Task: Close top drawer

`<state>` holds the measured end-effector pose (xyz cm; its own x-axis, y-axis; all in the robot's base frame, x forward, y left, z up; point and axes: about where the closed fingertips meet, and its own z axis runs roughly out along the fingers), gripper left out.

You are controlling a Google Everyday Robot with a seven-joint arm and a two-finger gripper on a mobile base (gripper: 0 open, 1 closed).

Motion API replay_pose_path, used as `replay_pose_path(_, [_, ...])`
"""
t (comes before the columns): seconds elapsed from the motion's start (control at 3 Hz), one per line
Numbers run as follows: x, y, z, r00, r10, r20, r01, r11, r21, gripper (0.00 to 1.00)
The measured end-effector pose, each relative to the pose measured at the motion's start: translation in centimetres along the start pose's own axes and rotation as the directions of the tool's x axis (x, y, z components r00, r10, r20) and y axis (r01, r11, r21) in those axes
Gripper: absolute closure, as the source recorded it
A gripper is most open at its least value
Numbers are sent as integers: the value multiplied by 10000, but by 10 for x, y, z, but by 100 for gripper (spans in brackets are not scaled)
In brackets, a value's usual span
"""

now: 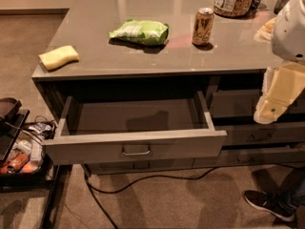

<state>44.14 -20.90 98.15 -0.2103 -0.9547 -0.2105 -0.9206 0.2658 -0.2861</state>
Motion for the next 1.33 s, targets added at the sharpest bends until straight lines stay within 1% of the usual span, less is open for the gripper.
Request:
replay_pose_path(0.33, [0,-2,-2,10000,5,7,-5,9999,158,0])
replay_pose_path(0.67, [-1,0,18,9999,14,131,-18,9996,297,0])
replay_pose_path(1.0, [-12,6,63,9985,-59,546,30,9986,536,0])
replay_pose_path(1.33, [-12,6,63,9985,-62,539,33,9986,528,0])
